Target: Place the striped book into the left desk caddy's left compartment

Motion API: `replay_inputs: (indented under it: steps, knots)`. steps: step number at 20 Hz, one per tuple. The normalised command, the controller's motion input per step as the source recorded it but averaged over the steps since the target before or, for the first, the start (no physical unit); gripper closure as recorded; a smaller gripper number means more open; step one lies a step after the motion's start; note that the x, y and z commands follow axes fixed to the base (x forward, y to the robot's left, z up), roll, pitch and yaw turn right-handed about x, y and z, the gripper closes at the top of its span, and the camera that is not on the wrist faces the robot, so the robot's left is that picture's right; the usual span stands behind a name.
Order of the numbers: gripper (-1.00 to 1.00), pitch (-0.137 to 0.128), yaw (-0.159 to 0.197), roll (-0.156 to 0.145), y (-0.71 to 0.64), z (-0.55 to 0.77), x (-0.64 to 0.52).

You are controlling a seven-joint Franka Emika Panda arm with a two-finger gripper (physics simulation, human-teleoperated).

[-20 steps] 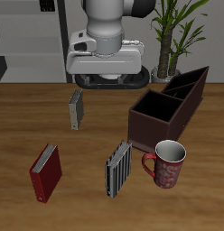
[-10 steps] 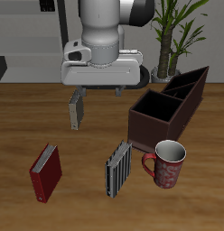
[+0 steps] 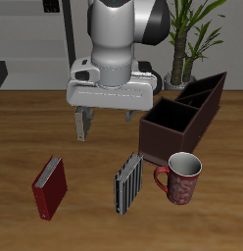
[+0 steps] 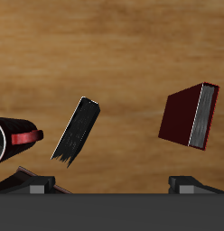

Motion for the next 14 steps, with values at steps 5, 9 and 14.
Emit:
replay_inputs:
  steps: [5, 9, 14]
  knots:
    - [-1.00, 0.004, -0.052, 0.006, 0.22, -0.38, 0.17]
    - [-1.00, -0.011, -0.042, 0.012, 0.09, -0.31, 0.14]
    - [-1.00, 0.001, -0.034, -0.016, 0.03, -0.38, 0.09]
